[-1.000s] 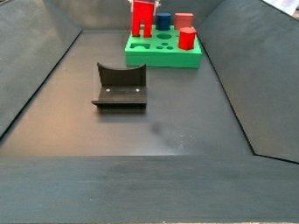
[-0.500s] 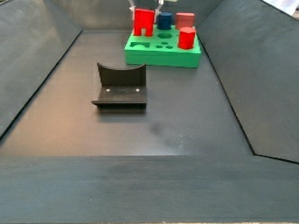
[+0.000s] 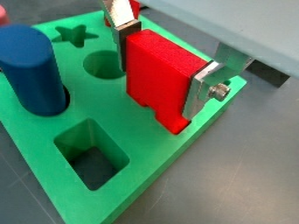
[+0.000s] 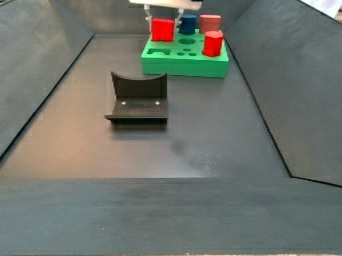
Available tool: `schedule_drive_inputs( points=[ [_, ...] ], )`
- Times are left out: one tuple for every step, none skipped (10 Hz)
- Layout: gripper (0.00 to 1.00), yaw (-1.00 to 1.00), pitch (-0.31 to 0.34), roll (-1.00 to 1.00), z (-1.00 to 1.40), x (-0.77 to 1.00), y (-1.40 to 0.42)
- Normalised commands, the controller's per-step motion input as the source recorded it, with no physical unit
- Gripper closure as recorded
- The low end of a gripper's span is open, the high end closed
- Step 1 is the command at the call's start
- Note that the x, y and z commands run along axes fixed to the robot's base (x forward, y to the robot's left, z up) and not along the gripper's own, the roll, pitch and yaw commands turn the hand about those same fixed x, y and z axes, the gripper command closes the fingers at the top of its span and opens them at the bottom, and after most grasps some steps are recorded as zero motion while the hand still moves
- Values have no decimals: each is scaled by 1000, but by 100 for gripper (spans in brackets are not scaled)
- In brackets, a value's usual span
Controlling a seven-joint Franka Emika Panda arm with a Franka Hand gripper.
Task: Pick up the double-square object. Move up. Move to above the board. Insert the double-square object.
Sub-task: Insert the double-square object.
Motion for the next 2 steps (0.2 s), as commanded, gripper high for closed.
schedule_drive_inputs(
  points=[
    [100, 0, 27, 100, 0, 3, -137],
    [100, 0, 0, -29, 0, 0, 20]
  ],
)
